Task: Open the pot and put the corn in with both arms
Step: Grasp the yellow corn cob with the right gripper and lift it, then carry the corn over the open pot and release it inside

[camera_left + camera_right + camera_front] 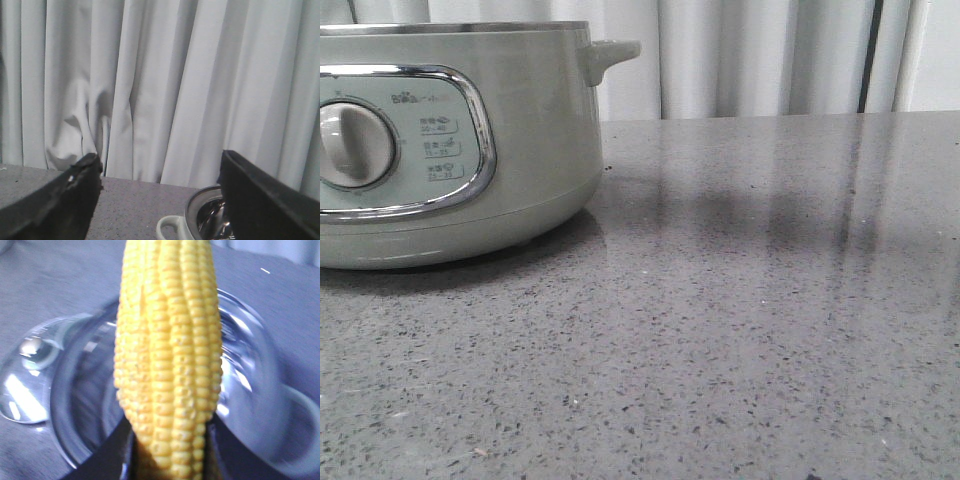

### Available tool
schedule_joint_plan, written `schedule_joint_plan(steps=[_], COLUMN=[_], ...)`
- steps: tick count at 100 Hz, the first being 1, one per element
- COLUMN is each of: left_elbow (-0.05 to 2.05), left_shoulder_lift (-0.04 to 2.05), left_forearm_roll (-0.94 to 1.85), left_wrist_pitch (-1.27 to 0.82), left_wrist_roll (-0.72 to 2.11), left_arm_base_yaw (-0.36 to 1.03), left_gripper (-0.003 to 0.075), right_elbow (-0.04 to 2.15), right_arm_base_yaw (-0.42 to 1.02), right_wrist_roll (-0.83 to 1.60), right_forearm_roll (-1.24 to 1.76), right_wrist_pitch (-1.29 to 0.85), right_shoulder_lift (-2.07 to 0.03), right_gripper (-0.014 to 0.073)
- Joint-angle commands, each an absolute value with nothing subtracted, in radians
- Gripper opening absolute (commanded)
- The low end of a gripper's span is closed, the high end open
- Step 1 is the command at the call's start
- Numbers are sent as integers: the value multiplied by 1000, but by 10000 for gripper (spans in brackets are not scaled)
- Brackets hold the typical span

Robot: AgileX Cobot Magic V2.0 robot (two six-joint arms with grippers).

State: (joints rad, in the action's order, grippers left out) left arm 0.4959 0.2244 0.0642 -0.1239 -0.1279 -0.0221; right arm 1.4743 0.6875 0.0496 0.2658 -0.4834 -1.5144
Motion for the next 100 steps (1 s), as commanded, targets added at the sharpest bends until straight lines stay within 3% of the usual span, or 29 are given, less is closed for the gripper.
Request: schedule_joint_plan(steps=[1, 12, 32, 43, 52, 59, 77, 81, 100], left_elbow=[528, 528, 528, 528, 528, 528, 528, 528, 528], left_shoulder_lift=[237, 237, 237, 237, 236, 234, 225, 220, 178], left_forearm_roll=[73, 73, 73, 73, 80, 87, 118, 137, 181], left_wrist_pitch=[-52, -52, -52, -52, -68, -108, -234, -244, -290], left_wrist_roll=[-132, -132, -132, -132, -132, -132, -132, -132, -100], left_arm_base_yaw=[-13, -13, -13, -13, -13, -13, -13, -13, -10], left_gripper=[471, 471, 471, 471, 433, 349, 9, -18, -20], right_elbow=[1556, 1628, 1701, 1701, 1701, 1701, 1650, 1616, 1305], right_arm_base_yaw=[718, 723, 723, 723, 719, 715, 717, 721, 725], right_wrist_roll=[64, 64, 64, 64, 64, 64, 64, 64, 64], right_forearm_roll=[253, 251, 251, 246, 205, 184, 128, 105, 0], right_wrist_pitch=[-367, -376, -418, -451, -492, -530, -629, -629, -539], right_shoulder_lift=[-1548, -1643, -1723, -1711, -1677, -1635, -1449, -1387, -1042], right_gripper=[-66, 28, 469, 575, 549, 460, 1, -71, -43])
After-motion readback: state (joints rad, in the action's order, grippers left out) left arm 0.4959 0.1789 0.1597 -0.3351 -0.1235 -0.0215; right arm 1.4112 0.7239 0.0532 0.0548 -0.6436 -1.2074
